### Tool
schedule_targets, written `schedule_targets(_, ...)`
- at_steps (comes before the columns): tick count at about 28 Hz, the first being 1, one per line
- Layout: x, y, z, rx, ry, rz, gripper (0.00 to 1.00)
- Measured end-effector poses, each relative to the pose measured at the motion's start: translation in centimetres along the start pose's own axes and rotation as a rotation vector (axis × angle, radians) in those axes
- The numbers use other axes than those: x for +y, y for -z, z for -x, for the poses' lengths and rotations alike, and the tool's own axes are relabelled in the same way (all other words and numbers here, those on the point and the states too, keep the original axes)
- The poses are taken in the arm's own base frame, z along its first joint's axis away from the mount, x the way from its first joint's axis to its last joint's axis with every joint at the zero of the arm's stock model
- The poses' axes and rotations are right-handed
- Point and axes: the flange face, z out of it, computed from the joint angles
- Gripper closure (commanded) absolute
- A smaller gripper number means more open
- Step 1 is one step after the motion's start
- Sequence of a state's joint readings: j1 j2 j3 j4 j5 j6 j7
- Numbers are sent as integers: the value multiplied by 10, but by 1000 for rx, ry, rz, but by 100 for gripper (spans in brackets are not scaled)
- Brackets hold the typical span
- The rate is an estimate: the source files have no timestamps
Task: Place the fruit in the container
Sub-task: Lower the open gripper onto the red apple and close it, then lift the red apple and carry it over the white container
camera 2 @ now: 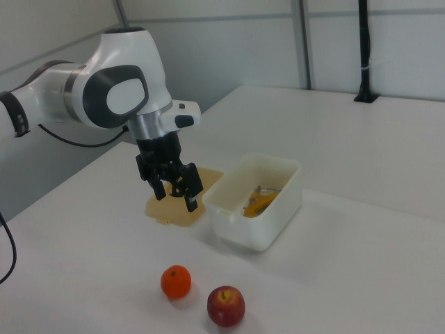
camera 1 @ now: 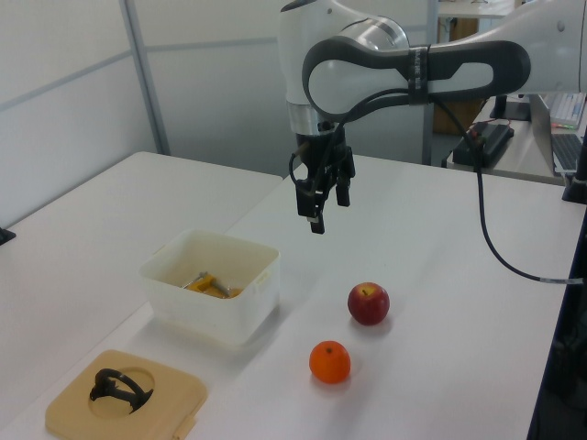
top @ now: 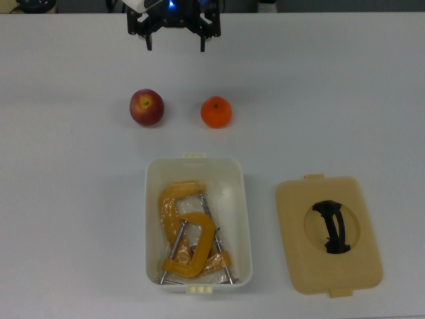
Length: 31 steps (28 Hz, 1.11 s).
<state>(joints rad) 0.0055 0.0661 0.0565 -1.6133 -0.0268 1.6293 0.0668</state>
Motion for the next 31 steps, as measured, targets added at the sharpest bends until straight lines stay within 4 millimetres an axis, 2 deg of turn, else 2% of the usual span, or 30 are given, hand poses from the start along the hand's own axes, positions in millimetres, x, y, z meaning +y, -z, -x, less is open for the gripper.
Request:
schedule_targets(2,2,-1,0,-5,-3,0,0)
schedule_targets(4,11,-15,2,-37,-13,1,0)
schedule_targets(11,61,-93,1,-115,-41,2,0)
schedule_targets(15,76,-127,-2,-135,-49,29,0)
schedule_targets(22,78,-191,-15,-175,-25,59,0)
schedule_targets(28,69,-224,-17,-181,-5,57,0)
schedule_targets(31,66,-233,-16,-195,1,56,0)
